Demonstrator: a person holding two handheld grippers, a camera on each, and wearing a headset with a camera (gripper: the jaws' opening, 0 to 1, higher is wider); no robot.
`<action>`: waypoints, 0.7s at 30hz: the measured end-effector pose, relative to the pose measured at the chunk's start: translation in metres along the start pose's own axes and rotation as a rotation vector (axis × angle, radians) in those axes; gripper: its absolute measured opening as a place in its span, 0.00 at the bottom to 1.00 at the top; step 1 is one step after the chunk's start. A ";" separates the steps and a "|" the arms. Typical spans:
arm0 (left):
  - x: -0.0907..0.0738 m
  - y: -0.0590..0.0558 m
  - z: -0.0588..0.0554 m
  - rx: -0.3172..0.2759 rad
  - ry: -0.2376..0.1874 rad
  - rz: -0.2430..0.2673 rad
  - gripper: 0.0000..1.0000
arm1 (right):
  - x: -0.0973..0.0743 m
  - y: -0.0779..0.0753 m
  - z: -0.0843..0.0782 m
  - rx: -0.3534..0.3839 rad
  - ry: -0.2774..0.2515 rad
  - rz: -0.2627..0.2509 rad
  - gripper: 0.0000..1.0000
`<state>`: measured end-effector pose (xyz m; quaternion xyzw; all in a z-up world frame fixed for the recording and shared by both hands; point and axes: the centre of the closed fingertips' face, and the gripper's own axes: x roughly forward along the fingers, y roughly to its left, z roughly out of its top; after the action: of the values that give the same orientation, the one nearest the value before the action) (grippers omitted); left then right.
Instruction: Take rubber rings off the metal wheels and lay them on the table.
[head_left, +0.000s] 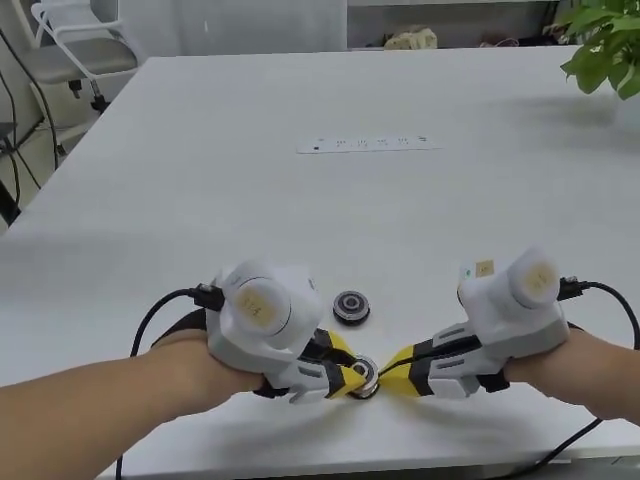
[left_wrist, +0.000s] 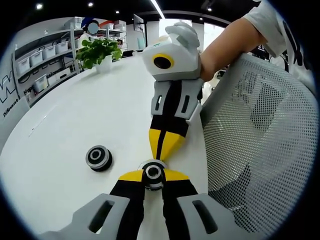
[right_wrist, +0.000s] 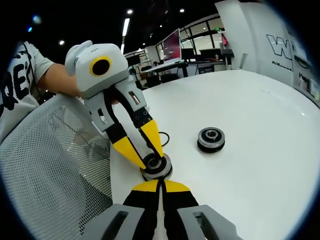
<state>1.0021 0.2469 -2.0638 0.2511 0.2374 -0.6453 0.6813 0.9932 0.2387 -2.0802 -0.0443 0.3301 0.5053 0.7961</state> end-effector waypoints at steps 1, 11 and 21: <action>0.000 0.000 0.000 0.001 0.000 0.000 0.07 | 0.000 -0.001 0.000 0.008 -0.003 0.001 0.00; 0.000 0.000 0.000 0.004 0.000 0.005 0.07 | -0.003 -0.007 0.005 0.132 -0.056 -0.004 0.00; 0.000 0.000 0.000 0.003 0.001 0.009 0.07 | -0.006 -0.007 0.013 0.184 -0.103 0.003 0.00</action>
<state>1.0021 0.2466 -2.0637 0.2536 0.2355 -0.6424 0.6837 1.0037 0.2360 -2.0691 0.0556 0.3341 0.4756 0.8119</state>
